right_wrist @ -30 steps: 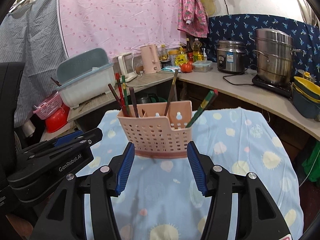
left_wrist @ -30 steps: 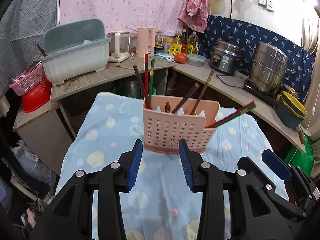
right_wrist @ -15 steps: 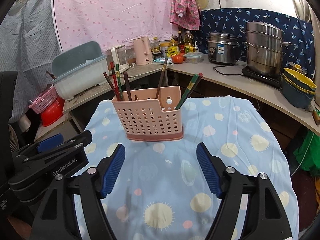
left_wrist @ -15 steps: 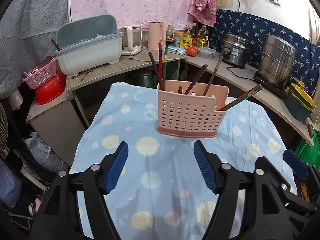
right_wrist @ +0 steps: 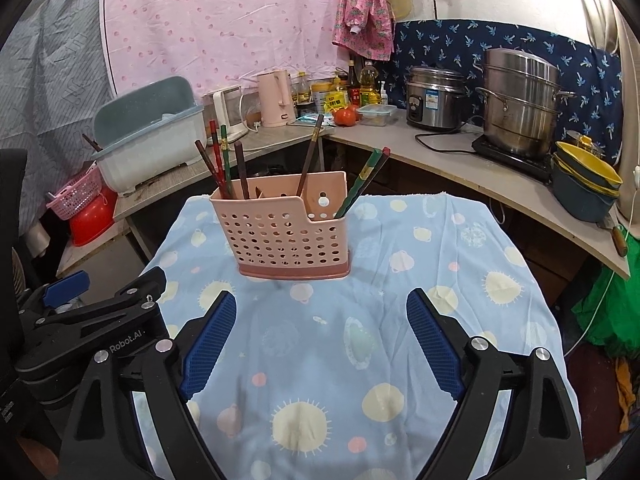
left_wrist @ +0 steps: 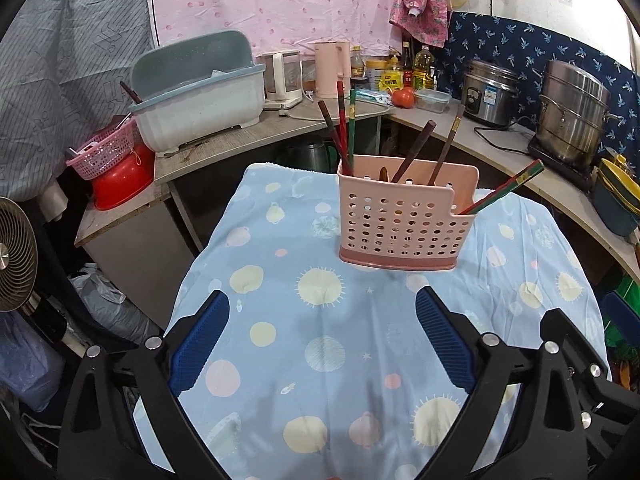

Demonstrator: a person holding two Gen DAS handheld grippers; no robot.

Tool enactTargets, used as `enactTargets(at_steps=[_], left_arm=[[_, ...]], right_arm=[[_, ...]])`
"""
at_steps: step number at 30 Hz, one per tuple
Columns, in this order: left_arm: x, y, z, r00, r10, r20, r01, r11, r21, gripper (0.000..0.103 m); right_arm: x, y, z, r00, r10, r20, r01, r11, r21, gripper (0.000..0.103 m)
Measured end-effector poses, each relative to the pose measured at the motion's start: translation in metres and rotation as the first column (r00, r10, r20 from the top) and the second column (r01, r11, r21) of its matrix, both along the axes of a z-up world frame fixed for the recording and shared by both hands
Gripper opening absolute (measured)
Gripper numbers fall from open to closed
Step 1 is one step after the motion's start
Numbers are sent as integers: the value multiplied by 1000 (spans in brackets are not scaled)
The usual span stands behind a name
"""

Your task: Organize utensils

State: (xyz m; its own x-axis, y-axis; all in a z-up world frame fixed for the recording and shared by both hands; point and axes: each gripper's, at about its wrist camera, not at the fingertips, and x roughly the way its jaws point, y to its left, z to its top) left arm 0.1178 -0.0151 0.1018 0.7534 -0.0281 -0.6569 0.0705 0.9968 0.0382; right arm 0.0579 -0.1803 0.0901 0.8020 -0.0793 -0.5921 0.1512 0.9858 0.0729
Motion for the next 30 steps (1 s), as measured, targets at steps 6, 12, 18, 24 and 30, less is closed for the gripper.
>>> enactTargets(at_steps=[6,12,18,24,30], left_arm=[[5,2,-3,1000,14,-17,-14,1000,2,91],[10,4,-6,999,23,-30,-23,1000,-11,94],[12,5,-9,999,28,-32,-28,1000,-7,96],[15,4,-12,999,20,-34,-20,1000,3,96],[18,6,-15,999,17,-45,-17,1000,-8,96]], right_arm=[[3,0,-1,1000,-2,7,2,1000,-19,87],[5,0,-4,1000,-11,9,12,1000,-27,97],[8,0,-6,1000,-12,4,12,1000,-28,97],[12,-1,-8,1000,-18,-2,18,1000,-23,97],[13,-1,-9,1000,-18,-4,18,1000,-26,97]])
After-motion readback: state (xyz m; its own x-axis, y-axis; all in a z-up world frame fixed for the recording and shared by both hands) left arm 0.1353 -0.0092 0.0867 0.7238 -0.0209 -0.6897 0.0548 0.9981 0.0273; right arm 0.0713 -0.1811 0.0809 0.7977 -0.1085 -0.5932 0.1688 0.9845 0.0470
